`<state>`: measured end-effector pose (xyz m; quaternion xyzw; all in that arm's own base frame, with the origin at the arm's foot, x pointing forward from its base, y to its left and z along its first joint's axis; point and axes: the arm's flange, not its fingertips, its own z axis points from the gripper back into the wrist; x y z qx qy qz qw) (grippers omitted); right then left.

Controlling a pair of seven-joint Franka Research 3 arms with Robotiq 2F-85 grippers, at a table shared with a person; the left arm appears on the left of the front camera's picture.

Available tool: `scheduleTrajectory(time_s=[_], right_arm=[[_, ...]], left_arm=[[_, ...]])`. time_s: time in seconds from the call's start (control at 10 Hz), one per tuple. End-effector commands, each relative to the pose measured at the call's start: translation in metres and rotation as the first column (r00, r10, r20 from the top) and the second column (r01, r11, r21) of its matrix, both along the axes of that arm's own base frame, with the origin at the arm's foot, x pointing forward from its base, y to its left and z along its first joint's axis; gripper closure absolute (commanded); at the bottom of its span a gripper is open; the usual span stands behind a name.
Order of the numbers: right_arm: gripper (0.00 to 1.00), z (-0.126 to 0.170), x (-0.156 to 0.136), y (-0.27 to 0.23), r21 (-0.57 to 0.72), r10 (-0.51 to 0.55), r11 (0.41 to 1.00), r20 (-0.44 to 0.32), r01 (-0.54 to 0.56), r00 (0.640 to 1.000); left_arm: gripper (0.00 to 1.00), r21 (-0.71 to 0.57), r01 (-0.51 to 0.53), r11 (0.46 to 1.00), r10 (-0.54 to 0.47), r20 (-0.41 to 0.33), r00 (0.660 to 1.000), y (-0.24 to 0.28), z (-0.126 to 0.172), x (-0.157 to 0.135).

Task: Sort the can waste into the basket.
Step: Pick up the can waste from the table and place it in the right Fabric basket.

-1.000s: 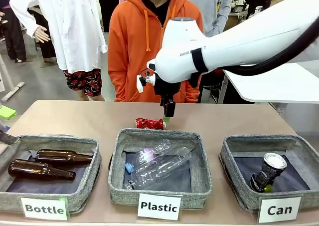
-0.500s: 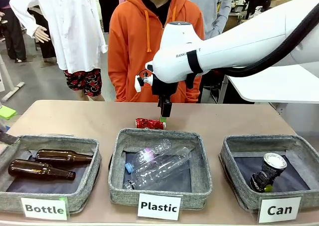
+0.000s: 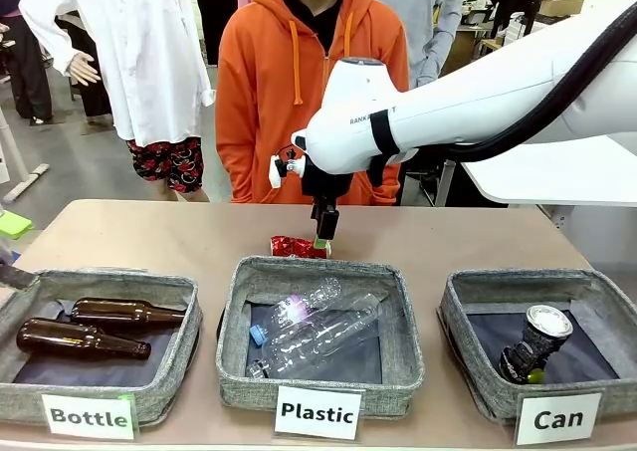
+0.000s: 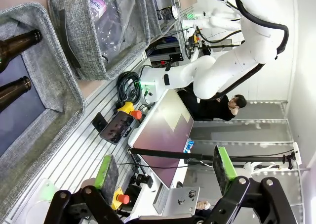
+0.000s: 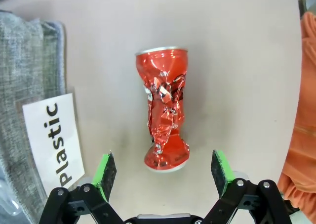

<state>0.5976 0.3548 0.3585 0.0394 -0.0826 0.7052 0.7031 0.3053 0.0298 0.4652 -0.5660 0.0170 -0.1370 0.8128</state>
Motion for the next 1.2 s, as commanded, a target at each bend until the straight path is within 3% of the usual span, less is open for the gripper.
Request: scheduleTrajectory(time_s=[0.0,1.1], right_arm=[[0.0,0.001,0.009,0.006,0.031,0.005,1.0,-0.019,-0.004,1.0],[0.0,-0.053,0.04,0.015,0.017,0.018,1.0,-0.141,-0.016,0.99]], left_arm=[[0.0,0.002,0.006,1.0,-0.006,-0.005,1.0,0.002,0.003,-0.002],[0.0,0.002,0.006,1.0,-0.006,-0.005,1.0,0.002,0.003,-0.002]])
